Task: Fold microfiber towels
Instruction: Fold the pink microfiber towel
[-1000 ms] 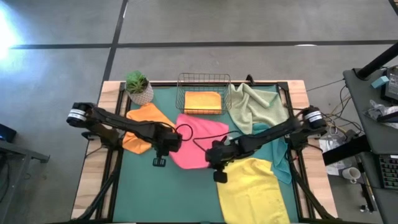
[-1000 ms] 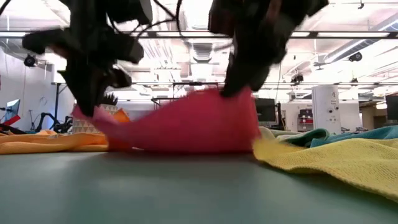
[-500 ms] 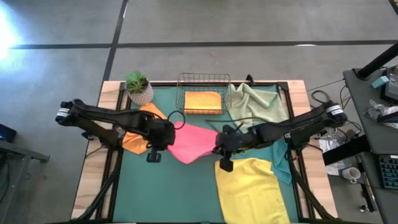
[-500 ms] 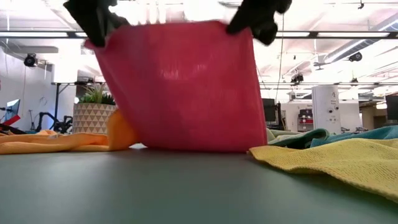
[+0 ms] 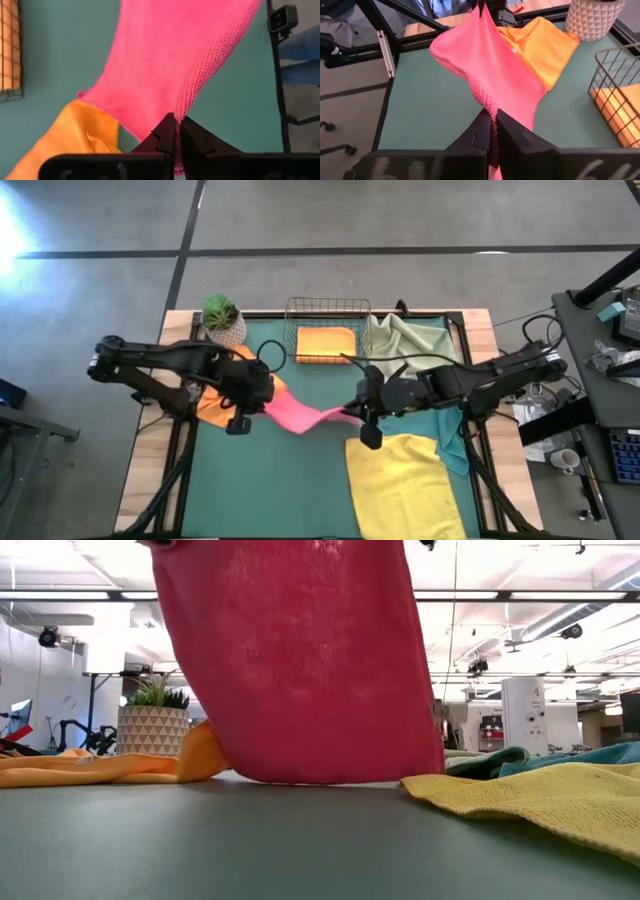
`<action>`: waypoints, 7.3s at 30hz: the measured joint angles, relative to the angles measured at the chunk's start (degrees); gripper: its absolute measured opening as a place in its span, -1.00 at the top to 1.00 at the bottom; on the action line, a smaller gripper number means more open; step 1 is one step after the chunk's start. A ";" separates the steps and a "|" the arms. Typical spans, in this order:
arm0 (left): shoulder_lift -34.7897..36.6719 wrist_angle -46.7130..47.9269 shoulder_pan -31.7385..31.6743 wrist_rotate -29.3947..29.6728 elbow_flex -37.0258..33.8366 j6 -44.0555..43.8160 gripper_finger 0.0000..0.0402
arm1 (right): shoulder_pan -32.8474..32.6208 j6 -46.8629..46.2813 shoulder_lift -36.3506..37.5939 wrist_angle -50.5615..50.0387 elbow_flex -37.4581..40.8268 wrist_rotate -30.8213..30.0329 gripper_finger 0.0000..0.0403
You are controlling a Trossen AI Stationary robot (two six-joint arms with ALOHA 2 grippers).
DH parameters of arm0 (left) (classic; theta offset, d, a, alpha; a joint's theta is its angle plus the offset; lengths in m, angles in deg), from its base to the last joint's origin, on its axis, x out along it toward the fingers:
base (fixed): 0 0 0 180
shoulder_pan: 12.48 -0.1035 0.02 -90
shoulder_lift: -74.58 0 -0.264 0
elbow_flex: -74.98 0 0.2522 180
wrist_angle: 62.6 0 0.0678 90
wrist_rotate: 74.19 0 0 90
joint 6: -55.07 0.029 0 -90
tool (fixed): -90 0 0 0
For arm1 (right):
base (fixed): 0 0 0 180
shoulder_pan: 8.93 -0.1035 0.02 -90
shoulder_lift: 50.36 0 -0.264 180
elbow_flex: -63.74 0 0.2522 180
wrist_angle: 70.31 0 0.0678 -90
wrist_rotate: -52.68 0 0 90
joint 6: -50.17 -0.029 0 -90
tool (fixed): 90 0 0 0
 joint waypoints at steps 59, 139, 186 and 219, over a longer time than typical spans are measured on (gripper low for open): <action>0.33 3.97 12.20 -9.24 -2.91 -33.84 1.00 | -8.78 -0.64 -15.43 -6.24 -13.23 5.09 0.96; -0.48 -32.42 14.97 -1.27 -39.58 -61.85 0.27 | -3.37 -6.83 -35.61 -10.77 -12.01 10.63 0.96; -11.69 -31.09 30.36 15.74 -37.66 -27.44 0.27 | -0.83 -12.80 -35.61 -13.60 -11.79 12.62 0.96; -12.29 -31.30 30.36 17.05 -37.89 -27.99 0.99 | -0.83 -12.94 -35.61 -13.43 -11.79 12.73 0.96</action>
